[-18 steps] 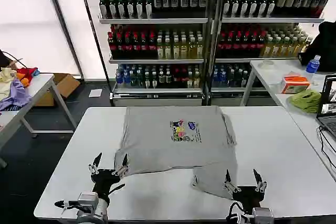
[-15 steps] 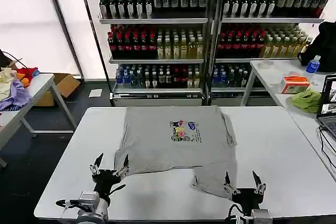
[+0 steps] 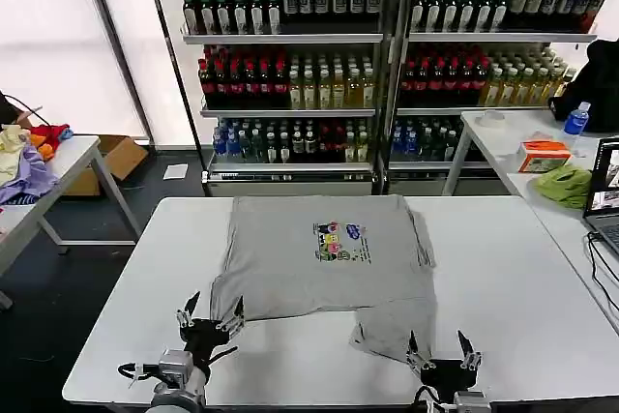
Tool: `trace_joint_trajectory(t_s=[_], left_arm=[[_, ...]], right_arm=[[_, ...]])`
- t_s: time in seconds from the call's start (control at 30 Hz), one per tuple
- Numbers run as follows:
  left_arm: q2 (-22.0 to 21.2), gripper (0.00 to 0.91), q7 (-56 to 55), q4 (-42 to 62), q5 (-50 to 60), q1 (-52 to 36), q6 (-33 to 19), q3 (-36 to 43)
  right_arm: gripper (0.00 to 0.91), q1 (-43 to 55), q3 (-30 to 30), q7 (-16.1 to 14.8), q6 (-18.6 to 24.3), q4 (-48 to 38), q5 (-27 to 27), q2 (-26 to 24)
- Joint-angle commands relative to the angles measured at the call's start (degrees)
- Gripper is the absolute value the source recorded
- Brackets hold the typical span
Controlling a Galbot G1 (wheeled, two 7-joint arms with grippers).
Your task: Fold and organize the clothes.
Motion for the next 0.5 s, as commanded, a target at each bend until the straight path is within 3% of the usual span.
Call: trace_joint_trajectory(t_s=[0.03,0.5], left_arm=[[0.3,0.907,0.3,1.9,0.1,-0.5,0.5,-0.2],[0.4,0.907,0.4,3.5,-1.3,-0.4,0.4,-1.1]], right_arm=[[0.907,0.5,-0.2,0.2,-0.1,-1.9,1.2,1.0],[0.907,0.0,-0.9,0.1,-0.1,-2.6,0.9,2.3]])
